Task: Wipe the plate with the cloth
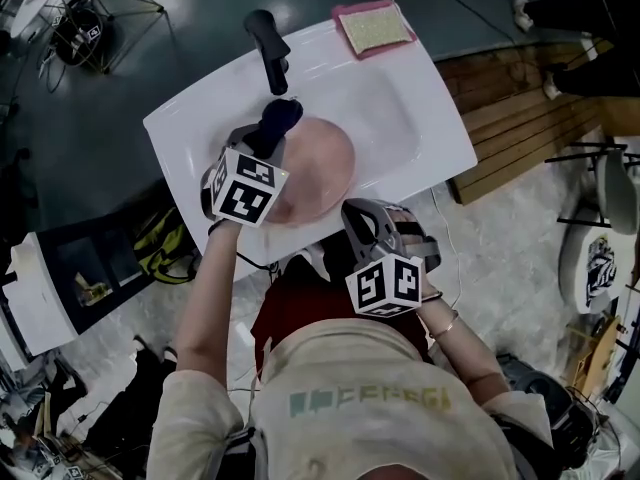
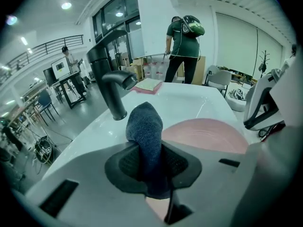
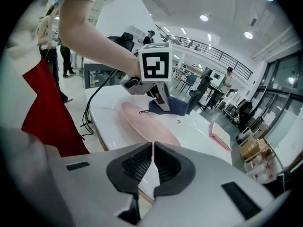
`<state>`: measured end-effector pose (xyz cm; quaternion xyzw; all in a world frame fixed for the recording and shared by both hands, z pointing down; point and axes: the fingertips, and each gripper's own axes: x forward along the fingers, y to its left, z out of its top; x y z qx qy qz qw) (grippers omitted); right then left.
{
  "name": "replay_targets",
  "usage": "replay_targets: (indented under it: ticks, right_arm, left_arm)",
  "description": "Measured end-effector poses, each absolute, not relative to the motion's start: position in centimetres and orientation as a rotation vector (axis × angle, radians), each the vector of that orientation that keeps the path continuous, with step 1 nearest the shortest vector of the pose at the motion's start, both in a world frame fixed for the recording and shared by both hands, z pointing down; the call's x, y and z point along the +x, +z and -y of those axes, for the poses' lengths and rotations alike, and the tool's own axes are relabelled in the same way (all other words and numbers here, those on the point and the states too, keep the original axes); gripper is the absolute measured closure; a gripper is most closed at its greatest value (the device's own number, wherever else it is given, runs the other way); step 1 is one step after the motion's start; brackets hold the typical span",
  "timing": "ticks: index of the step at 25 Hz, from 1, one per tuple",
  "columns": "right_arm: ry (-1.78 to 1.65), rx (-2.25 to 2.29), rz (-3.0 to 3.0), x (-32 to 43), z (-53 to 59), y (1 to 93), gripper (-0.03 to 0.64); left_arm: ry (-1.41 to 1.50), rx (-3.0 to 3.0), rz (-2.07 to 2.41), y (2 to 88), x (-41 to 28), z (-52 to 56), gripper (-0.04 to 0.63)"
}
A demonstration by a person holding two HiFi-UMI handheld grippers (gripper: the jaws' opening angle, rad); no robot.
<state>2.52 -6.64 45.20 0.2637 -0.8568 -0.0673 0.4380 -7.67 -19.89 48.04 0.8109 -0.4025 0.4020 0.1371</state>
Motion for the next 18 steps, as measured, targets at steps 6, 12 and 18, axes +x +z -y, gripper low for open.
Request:
replay_targets:
  ticks: [6,12,18]
  right_arm:
    - [-0.116,0.738,2.111,2.7,6.9,45.0,0.578]
    - [0.056,0.806,2.124,2.6,6.2,44.9,0.578]
    - [0.164,0.886,2.154,2.3,4.9,44.0,0.578]
  left_arm:
    - [1.114,2.391,1.199,46.1,-8.3,18.7,0.515]
    - [1.049,2.418,1.230,44.2,-9.0,16.8,0.515]
    - [0.976,2.456,1.251,42.4,-9.6,14.7,0.515]
